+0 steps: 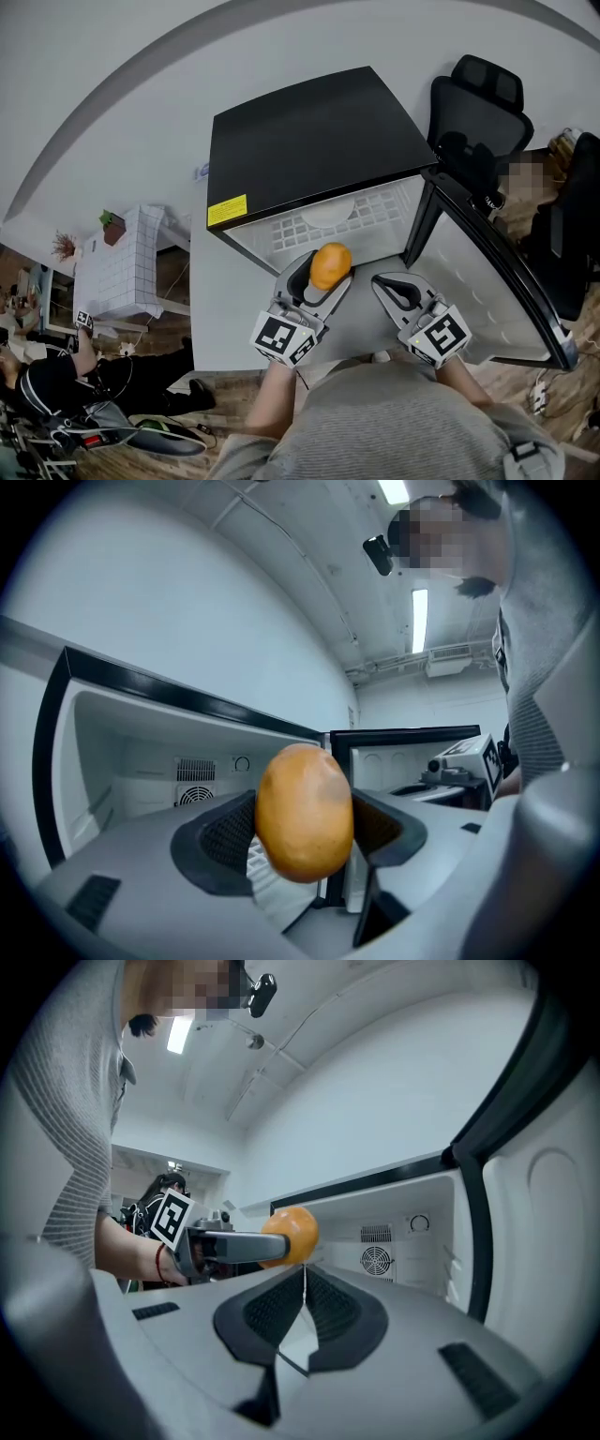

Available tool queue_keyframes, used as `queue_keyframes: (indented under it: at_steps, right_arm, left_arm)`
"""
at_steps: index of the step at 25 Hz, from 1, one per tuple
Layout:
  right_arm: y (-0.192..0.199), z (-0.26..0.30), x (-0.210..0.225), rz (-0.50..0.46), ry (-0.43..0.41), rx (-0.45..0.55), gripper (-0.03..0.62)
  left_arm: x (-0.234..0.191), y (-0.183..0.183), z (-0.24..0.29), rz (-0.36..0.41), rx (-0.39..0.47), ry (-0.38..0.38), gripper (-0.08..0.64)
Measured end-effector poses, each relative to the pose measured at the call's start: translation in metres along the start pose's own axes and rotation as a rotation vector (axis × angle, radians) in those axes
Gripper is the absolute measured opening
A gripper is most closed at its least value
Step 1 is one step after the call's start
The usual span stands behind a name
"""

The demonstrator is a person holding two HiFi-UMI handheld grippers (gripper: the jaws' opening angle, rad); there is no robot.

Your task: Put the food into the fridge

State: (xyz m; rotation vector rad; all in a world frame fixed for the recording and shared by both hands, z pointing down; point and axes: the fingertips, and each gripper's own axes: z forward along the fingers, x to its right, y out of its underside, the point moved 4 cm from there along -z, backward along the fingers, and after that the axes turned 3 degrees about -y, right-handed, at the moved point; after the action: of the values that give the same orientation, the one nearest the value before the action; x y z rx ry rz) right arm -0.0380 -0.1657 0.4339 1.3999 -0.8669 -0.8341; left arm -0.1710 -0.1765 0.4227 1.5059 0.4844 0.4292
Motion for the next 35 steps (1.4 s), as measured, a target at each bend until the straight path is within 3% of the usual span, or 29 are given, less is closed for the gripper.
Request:
queue_keyframes:
  at_steps: [12,26,35]
  right_arm:
    - [0.020,0.018,0.006,-0.008,0.016,-0.040,0.012]
    - [0.029,0.017,-0.002,-0.034,-0.025,-0.087,0.012]
    - [0.032,0.017,0.002,-0.034,-0.022,-0.105,0.013]
  left_arm:
    - [-0.044,0.028,0.036,0.065,-0.107,-0.045,0.313]
    - [-0.084,0.060,0.078,0.125,-0.247,-0.110,0.313]
    - [-0.120,0.074,0.104,0.071,-0.296,-0.160,0.314]
